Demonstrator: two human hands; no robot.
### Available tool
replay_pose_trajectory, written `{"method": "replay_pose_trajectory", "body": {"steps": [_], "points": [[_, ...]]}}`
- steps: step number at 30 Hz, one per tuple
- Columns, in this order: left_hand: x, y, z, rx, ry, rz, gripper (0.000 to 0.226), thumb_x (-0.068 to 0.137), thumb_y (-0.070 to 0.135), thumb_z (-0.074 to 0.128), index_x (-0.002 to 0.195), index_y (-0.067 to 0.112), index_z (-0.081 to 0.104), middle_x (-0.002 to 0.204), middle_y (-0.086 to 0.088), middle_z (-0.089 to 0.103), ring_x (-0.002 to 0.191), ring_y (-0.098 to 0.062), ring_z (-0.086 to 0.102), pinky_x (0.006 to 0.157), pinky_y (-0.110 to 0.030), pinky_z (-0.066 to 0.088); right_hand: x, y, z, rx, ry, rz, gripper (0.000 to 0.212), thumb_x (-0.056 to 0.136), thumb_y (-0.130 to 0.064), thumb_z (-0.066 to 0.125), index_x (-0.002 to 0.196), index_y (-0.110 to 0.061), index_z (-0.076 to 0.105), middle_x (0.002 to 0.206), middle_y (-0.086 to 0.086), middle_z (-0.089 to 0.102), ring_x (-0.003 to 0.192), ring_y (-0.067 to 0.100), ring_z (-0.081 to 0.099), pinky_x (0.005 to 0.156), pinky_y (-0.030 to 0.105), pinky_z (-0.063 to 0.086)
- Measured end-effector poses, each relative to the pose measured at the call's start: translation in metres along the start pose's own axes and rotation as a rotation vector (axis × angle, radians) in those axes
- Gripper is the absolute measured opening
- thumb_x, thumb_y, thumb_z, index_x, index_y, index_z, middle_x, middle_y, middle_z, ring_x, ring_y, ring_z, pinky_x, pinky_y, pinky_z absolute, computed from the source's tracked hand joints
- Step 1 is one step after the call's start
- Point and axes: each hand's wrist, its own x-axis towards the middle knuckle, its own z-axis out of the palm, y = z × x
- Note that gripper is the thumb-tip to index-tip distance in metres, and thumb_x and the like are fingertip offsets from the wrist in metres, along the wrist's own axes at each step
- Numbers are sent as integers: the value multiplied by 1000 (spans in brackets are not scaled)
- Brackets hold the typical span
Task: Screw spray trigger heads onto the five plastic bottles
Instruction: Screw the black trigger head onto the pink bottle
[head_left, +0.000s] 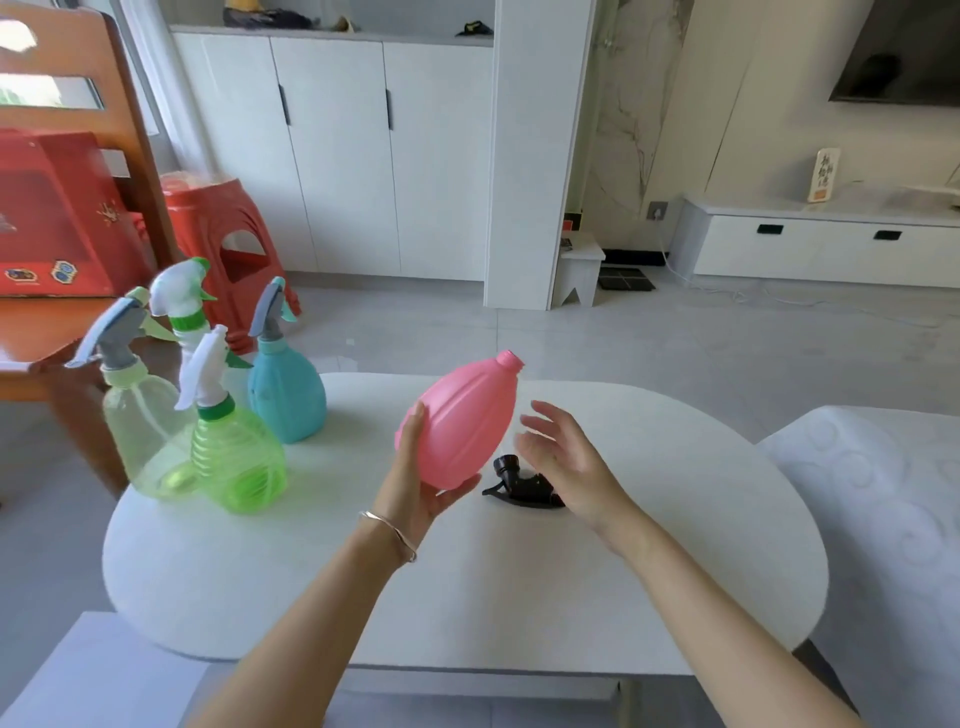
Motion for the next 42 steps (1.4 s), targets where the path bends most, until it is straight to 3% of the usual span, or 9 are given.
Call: {"method": "replay_pose_trajectory", "body": {"steps": [2, 5, 10, 17, 19, 23, 26, 33, 42], "points": [[0, 10, -16, -11, 70, 0, 74, 68, 63, 61, 128, 23, 49, 108, -7, 63, 92, -20, 66, 62, -34, 60, 0, 12, -5, -195, -6, -12, 58, 77, -38, 73, 128, -35, 45, 130, -17, 52, 121, -1, 46, 99, 14, 32], [-2, 15, -35, 32, 124, -20, 66, 76, 61, 57, 129, 23, 46, 109, -7, 60, 93, -20, 63, 60, -33, 60, 0, 32, -8, -448, -35, 18, 56, 76, -27, 76, 126, -30, 51, 121, -15, 58, 113, 6, 53, 79, -4, 31], [-4, 21, -54, 88, 159, -23, 66, 73, 62, 58, 126, 24, 47, 110, -7, 60, 94, -20, 63, 61, -33, 58, 7, 44, -5, -751, 7, -78, 50, 75, -20, 72, 121, -30, 55, 114, -12, 67, 106, 15, 52, 86, 24, 39], [-10, 25, -65, 150, 174, 0, 78, 60, 65, 60, 125, 24, 45, 110, -9, 59, 96, -23, 62, 61, -34, 58, 12, 51, -3, -879, 50, -165, 34, 80, -25, 70, 111, -19, 56, 102, -1, 66, 97, 24, 52, 82, 23, 29], [-11, 25, -69, 157, 188, -1, 77, 62, 64, 61, 126, 23, 45, 110, -10, 59, 96, -23, 62, 61, -34, 58, 10, 46, -1, -764, 46, -109, 31, 82, -25, 68, 110, -20, 54, 97, 0, 62, 94, 21, 53, 79, 25, 33], [-13, 26, -73, 177, 194, 4, 77, 63, 64, 65, 125, 22, 46, 110, -11, 60, 96, -24, 63, 59, -33, 59, 13, 12, -3, 89, 264, 30, 18, 93, -19, 56, 108, -10, 57, 82, 8, 61, 71, 19, 56, 61, 28, 43], [-16, 28, -74, 185, 186, 4, 78, 62, 64, 64, 126, 22, 46, 110, -12, 60, 95, -24, 63, 62, -34, 58, 7, -15, -17, 671, 311, 100, 18, 95, -26, 51, 100, -12, 62, 81, 1, 65, 76, 15, 62, 76, 28, 51], [-21, 31, -76, 178, 174, 10, 77, 62, 66, 67, 123, 23, 46, 109, -12, 60, 93, -24, 63, 62, -35, 58, -11, -27, -29, 499, 384, 7, 15, 89, -25, 62, 82, -13, 67, 67, -5, 62, 56, 12, 57, 60, 22, 52], [-29, 31, -66, 284, 94, -33, 71, 65, 59, 71, 122, 23, 47, 111, -11, 60, 96, -24, 64, 65, -35, 60, -20, -30, -21, 311, 276, 12, 13, 90, -22, 61, 85, -13, 68, 75, 1, 61, 59, 14, 56, 65, 26, 51]]}}
